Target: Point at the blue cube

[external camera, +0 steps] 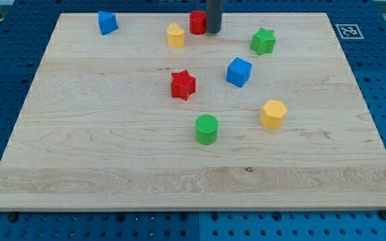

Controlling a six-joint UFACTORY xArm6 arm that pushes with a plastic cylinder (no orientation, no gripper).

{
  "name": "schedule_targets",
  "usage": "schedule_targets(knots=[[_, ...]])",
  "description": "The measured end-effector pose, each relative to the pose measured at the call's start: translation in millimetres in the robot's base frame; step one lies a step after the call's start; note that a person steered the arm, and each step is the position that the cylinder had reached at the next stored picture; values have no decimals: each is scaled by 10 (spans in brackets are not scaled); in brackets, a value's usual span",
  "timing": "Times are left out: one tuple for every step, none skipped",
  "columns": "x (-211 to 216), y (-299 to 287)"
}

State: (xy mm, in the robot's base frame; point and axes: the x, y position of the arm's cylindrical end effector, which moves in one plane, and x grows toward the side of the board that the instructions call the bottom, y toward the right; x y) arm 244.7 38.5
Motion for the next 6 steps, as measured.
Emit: schedule_targets(knots=[[91, 0], [541, 15], [1076, 58], [1076, 58], [1076, -64], [1076, -70]])
